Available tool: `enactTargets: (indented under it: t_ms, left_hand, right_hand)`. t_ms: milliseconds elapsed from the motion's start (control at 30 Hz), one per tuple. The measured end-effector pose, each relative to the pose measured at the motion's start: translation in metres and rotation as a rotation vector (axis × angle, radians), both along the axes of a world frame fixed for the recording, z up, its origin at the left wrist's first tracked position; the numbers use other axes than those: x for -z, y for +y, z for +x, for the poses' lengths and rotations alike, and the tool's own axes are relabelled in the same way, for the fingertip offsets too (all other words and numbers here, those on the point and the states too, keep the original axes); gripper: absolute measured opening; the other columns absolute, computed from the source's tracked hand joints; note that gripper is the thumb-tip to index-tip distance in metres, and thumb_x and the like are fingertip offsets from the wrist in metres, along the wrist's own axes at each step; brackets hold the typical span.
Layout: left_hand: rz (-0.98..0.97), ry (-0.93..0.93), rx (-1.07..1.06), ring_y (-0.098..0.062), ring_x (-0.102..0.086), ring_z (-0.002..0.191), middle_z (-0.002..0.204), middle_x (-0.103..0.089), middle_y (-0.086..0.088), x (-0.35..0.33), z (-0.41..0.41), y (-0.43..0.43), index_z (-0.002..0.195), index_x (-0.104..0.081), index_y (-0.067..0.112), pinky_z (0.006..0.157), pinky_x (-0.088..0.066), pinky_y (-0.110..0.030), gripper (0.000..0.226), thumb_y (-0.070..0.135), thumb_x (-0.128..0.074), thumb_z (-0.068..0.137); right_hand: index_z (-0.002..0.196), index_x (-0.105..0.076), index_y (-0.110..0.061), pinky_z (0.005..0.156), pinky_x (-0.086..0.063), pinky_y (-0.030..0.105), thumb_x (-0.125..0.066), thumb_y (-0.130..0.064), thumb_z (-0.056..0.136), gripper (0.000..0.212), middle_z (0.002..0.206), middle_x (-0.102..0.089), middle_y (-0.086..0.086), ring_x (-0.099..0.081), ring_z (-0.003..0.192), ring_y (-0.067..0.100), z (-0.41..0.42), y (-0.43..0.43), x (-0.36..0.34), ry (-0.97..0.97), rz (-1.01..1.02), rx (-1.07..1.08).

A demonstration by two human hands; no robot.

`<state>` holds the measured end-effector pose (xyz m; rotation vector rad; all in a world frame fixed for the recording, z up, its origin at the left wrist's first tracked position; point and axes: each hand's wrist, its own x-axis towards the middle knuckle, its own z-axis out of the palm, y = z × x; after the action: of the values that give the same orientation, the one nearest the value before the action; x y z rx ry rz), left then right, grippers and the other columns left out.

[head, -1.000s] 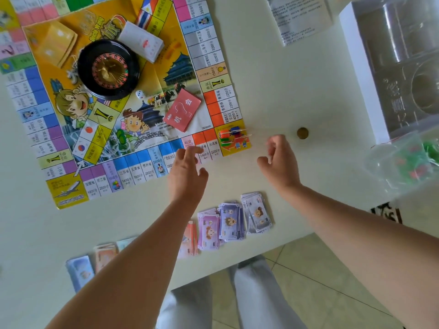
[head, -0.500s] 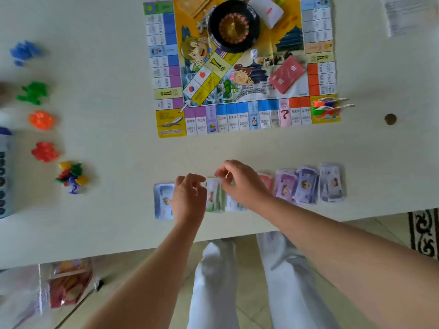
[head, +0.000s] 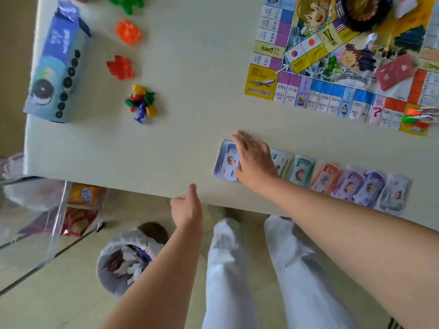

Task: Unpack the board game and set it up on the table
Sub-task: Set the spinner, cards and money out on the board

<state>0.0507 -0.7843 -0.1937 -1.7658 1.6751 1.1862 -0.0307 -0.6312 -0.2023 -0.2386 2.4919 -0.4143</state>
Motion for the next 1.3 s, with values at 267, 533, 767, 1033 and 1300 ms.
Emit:
enactTargets:
  t_ms: [267,533,767,1033,1300]
  left_hand:
    - [0.390,-0.039,-0.474,-0.024,-0.047,0.103,0.121,-0.047,-0.002,0.007,0.004,0.024,0.135,-0.039,0.014,0.096,-0.044,-0.043,0.072,0.049,-0.066,0.078]
    - [0.560,0.153,-0.647,-0.027,-0.064,0.101,0.119,-0.062,-0.011,0.017,0.007,0.034,0.122,-0.055,0.011,0.090,-0.054,-0.040,0.057,0.030,-0.072,0.071]
    - [0.536,0.218,-0.625,-0.025,-0.061,0.107,0.121,-0.060,-0.012,0.017,0.019,0.031,0.130,-0.050,0.004,0.089,-0.053,-0.036,0.047,0.017,-0.062,0.086]
    - [0.358,0.247,-0.471,-0.021,-0.066,0.078,0.094,-0.064,-0.013,-0.001,0.045,0.007,0.109,-0.060,-0.001,0.068,-0.056,-0.025,0.019,-0.003,-0.051,0.092]
    - [0.104,0.519,0.160,0.001,-0.057,0.066,0.081,-0.064,0.006,-0.020,0.031,-0.014,0.095,-0.065,0.015,0.064,-0.048,-0.021,0.008,0.015,-0.058,0.091]
  right_hand:
    - [0.150,-0.021,-0.011,0.116,-0.012,0.038,-0.053,-0.007,0.084,0.073,0.152,-0.032,0.008,-0.026,0.142,0.022,0.009,-0.001,-0.002,0.124,0.013,-0.080]
    - [0.145,-0.030,-0.013,0.113,-0.015,0.037,-0.049,-0.006,0.082,0.066,0.132,-0.053,0.005,-0.048,0.123,0.023,0.030,-0.011,-0.008,0.092,0.008,-0.131]
    - [0.141,-0.036,-0.013,0.111,-0.021,0.034,-0.049,-0.004,0.080,0.063,0.125,-0.056,0.005,-0.049,0.120,0.023,0.058,-0.021,-0.011,0.061,-0.104,-0.131]
    - [0.138,-0.037,-0.013,0.101,-0.037,0.033,-0.051,-0.006,0.084,0.057,0.126,-0.054,0.010,-0.048,0.117,0.026,0.073,-0.037,-0.017,-0.186,-0.202,-0.021]
    - [0.105,-0.064,-0.014,0.075,-0.045,0.026,-0.064,-0.008,0.082,0.024,0.098,-0.061,-0.003,-0.055,0.082,0.014,0.033,-0.050,-0.018,-0.281,-0.391,0.251]
